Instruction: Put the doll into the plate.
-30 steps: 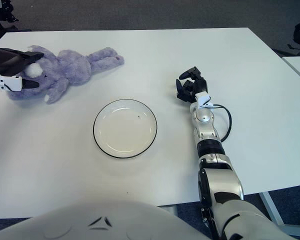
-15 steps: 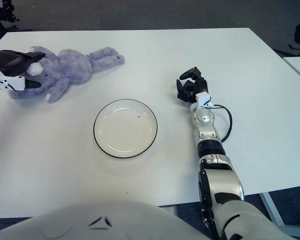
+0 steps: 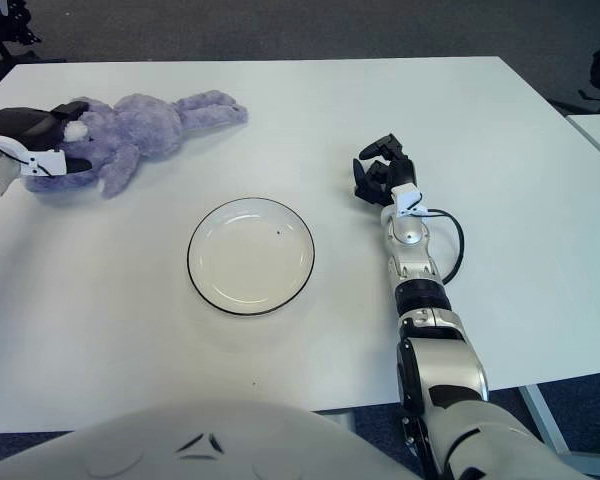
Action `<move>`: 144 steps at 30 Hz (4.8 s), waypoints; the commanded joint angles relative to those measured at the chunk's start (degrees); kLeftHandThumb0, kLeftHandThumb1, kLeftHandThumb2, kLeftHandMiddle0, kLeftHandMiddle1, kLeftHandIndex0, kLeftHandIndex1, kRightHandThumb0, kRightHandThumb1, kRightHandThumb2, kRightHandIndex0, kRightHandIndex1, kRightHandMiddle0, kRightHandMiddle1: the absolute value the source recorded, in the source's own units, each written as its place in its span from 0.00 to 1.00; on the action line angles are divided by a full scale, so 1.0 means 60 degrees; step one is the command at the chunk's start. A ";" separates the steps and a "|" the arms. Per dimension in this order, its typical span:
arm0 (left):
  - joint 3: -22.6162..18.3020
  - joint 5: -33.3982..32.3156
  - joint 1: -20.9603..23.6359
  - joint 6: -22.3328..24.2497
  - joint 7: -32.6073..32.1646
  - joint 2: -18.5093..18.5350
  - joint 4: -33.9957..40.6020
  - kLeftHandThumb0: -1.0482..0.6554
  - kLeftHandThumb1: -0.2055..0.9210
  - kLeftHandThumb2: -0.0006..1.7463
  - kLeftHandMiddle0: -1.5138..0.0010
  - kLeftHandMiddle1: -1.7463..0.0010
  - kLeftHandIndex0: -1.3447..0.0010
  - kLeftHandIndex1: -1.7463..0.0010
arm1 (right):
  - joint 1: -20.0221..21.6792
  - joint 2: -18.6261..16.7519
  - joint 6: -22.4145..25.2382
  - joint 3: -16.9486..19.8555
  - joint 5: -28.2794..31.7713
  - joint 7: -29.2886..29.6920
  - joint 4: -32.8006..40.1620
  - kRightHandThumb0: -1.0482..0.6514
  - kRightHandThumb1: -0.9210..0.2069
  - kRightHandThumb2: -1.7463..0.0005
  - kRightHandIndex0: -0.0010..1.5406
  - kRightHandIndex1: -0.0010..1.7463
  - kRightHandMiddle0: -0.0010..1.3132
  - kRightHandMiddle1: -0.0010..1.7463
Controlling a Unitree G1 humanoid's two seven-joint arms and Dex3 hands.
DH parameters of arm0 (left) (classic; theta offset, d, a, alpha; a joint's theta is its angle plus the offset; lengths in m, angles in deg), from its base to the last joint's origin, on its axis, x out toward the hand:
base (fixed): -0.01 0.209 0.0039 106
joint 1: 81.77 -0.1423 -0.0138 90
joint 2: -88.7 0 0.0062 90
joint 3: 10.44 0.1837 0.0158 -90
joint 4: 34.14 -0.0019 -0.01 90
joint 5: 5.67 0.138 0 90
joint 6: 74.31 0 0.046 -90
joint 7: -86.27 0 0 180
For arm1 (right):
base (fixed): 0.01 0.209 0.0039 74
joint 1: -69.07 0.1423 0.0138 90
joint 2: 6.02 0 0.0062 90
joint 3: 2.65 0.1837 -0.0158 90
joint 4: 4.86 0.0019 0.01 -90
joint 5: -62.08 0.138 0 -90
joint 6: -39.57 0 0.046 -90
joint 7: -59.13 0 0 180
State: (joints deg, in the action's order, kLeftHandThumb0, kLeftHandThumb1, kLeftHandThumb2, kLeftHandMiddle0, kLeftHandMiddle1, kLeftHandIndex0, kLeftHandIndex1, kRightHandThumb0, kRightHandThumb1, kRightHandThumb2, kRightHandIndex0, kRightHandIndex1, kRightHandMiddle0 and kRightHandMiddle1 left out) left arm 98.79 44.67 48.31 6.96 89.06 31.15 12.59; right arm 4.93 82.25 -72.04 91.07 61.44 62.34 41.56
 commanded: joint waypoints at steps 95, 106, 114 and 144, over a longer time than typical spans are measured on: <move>0.2878 0.1565 0.1275 -0.4730 -1.1869 -0.1772 -0.2608 0.56 0.97 0.06 0.38 0.00 0.50 0.00 | -0.0870 -0.0071 0.1353 -0.0243 -0.0250 -0.0462 -0.0214 0.38 0.27 0.47 0.57 1.00 0.30 1.00; 0.2802 0.1431 0.1450 -0.4991 -1.1721 -0.2478 -0.2012 0.57 0.98 0.04 0.38 0.00 0.47 0.00 | -0.0899 -0.0104 0.1446 -0.0256 -0.0251 -0.0441 -0.0118 0.38 0.27 0.47 0.56 1.00 0.30 1.00; 0.2928 0.1659 0.1567 -0.5005 -1.1822 -0.2849 -0.1973 0.57 0.98 0.03 0.37 0.00 0.47 0.00 | -0.0929 -0.0117 0.1473 -0.0255 -0.0250 -0.0442 -0.0062 0.38 0.27 0.47 0.56 1.00 0.30 1.00; 0.3299 0.1663 0.2073 -0.4508 -1.0934 -0.4496 -0.2317 0.56 1.00 0.02 0.36 0.00 0.48 0.00 | -0.1277 0.0152 0.1165 0.0421 0.0430 -0.0687 0.1606 0.38 0.27 0.47 0.56 1.00 0.30 1.00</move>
State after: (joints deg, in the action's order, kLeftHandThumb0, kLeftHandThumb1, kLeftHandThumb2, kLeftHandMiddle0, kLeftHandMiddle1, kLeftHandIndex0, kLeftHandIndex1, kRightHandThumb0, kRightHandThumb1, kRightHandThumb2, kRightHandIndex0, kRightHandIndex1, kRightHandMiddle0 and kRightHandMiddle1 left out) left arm 118.14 54.57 58.66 -20.51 22.49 4.88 -0.76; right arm 1.80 82.95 -68.50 93.03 63.41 59.75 49.33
